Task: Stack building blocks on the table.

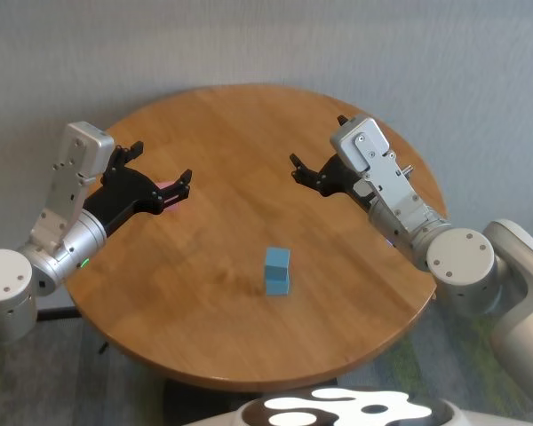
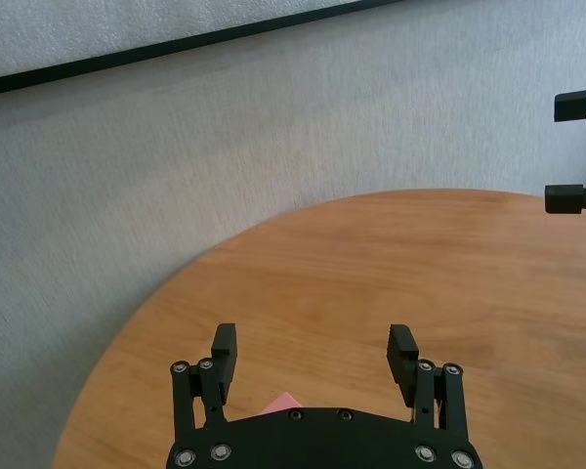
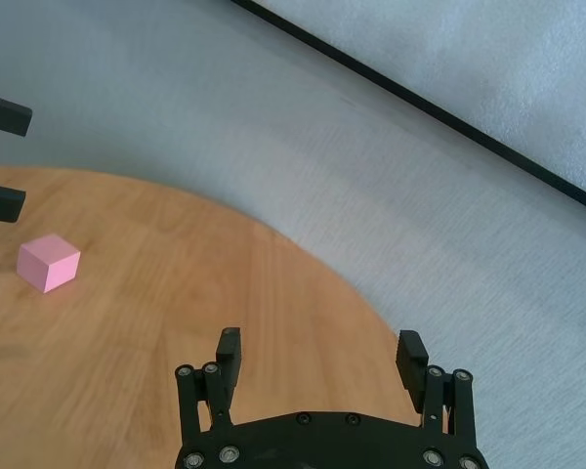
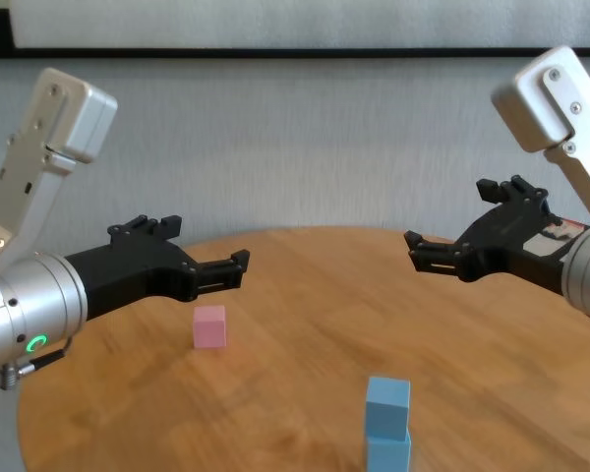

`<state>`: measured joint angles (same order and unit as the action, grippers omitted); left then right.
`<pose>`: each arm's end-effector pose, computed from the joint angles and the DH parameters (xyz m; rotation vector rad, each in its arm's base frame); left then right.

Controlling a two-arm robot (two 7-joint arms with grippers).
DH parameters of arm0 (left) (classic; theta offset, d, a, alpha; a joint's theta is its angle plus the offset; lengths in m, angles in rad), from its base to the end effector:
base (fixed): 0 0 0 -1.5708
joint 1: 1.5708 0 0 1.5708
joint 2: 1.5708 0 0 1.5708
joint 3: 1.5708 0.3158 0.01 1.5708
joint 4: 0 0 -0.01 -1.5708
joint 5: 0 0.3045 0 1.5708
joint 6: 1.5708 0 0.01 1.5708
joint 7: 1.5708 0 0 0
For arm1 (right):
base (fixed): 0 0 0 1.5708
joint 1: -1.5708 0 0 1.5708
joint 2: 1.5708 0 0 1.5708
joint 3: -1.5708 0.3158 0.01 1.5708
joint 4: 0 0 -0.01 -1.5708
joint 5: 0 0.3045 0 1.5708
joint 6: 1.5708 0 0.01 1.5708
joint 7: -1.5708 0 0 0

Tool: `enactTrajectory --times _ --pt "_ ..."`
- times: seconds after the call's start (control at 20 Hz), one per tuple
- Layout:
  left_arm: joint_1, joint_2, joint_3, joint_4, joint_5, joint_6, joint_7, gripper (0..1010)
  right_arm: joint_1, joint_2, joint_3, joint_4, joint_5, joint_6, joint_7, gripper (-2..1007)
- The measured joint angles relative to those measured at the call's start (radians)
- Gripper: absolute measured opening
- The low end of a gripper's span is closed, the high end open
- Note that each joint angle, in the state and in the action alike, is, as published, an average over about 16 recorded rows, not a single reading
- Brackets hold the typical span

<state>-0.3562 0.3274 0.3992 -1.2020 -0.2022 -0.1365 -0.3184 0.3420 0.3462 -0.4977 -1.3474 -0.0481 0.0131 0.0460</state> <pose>0.4167 0.0304 -0.3266 0.1687 -0.1639 0.9863 0.4021 0.0070 -0.3057 -0.3706 -0.3908 -1.1154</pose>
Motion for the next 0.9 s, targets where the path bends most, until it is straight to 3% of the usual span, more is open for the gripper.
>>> enactTrajectory --times 0.55,0.9 --pt "0.000 0.000 0.000 0.000 0.000 0.000 0.000 1000 -0.004 -0.013 0.032 0.016 -0.005 -0.016 -0.005 1005" --pt "0.002 -0.010 -0.010 0.006 -0.002 0.014 0.018 1000 -0.004 -0.019 0.040 0.023 -0.007 -0.021 -0.009 1005"
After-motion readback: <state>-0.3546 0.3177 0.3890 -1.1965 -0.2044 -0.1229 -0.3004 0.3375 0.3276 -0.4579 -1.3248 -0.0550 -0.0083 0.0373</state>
